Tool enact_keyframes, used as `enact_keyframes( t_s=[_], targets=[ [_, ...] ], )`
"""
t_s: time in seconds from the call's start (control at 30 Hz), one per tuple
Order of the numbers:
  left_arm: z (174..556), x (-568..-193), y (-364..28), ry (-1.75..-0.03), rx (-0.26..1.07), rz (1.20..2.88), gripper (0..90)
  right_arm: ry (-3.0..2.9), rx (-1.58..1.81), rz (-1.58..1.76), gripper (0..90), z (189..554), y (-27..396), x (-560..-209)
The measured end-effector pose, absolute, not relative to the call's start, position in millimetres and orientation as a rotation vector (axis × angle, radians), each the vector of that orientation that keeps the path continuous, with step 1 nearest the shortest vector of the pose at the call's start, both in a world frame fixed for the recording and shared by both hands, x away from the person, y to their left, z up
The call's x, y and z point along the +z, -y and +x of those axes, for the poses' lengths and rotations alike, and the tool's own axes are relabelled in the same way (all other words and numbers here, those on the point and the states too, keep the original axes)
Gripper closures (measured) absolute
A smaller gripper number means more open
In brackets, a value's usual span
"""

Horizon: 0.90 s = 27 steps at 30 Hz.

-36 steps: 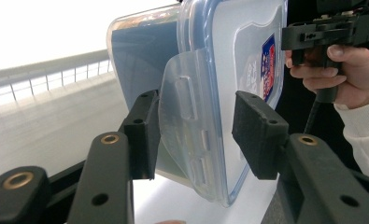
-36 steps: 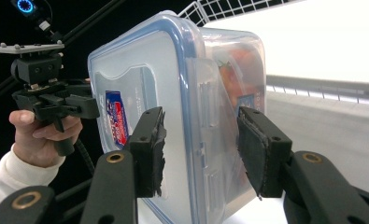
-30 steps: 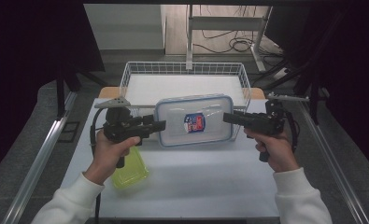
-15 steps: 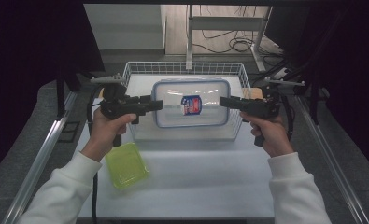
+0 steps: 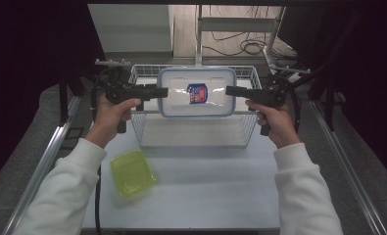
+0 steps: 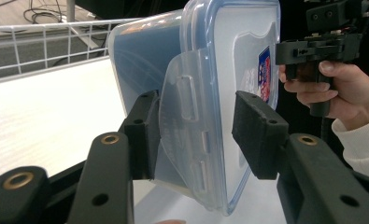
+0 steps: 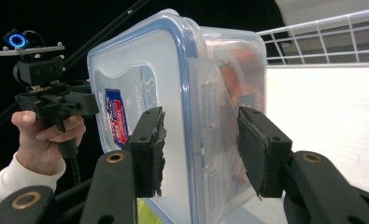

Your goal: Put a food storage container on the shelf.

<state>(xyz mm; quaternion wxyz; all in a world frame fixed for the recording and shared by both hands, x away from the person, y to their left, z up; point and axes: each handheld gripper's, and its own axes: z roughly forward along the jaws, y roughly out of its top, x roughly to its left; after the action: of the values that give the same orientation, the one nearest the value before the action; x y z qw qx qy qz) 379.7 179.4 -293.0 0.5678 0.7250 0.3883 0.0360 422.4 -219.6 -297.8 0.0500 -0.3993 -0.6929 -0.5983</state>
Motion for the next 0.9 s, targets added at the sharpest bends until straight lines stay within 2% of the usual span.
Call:
enact_keyframes(
  t_s=[0.43, 0.67, 0.9],
  targets=[
    [415.2, -312.0, -179.1, -0.976, 0.000, 1.691, 52.2, 2.117, -1.744, -1.311, 52.1, 449.4, 216.5, -302.6],
    [425.2, -316.4, -181.0, -1.026, -0.032, 1.614, 51.8, 2.056, -1.748, -1.372, 51.7, 457.5, 215.7, -307.7],
    [432.2, -319.3, -176.7, -1.077, -0.009, 1.582, 47.5, 2.032, -1.735, -1.438, 50.9, 461.0, 211.5, -307.1]
  ],
)
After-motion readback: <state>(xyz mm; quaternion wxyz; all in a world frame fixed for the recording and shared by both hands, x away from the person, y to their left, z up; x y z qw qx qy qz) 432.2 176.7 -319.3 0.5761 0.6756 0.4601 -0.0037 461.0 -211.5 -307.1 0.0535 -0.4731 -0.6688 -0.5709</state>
